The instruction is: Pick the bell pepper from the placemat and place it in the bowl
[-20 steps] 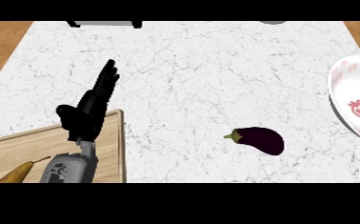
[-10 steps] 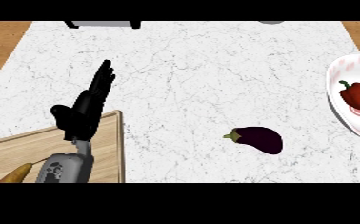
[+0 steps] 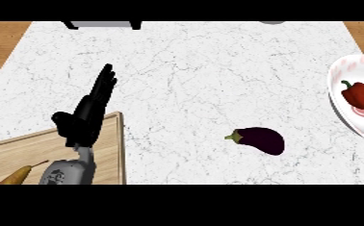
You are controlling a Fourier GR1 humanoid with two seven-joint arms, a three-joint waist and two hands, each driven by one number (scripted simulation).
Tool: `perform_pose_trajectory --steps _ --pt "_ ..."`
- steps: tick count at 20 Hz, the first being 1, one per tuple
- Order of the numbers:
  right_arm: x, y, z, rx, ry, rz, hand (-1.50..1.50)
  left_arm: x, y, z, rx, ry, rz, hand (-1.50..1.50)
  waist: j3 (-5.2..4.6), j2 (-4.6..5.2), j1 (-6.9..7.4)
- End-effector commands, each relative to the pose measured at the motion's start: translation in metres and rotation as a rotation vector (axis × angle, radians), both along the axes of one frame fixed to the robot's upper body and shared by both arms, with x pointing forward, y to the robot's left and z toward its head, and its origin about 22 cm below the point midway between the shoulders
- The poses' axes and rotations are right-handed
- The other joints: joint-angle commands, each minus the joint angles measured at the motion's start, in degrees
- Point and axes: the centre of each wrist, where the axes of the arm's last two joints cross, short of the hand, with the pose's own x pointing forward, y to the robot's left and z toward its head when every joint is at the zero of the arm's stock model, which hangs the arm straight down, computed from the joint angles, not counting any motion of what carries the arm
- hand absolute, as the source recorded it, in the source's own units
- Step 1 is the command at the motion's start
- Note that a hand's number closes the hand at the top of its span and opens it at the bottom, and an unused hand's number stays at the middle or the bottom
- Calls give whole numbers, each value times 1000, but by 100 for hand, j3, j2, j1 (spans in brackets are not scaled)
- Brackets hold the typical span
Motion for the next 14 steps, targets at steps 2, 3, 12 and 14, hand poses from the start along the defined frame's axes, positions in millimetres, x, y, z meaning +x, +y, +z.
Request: perform_pose_trajectory --steps 2,3,12,14 --pt "-27 -30 12 119 2 10 -150 -1 11 -4 -5 14 -8 0 -1 -1 -21" --pt "-39 -40 11 147 10 8 -150 -3 4 -1 7 14 5 0 3 4 -6" --pt "-74 -62 7 255 26 108 -150 0 -1 -3 7 -5 -25 0 10 7 -15" --pt "-85 -63 -6 230 61 139 -150 6 20 0 -16 6 -8 0 12 12 -54"
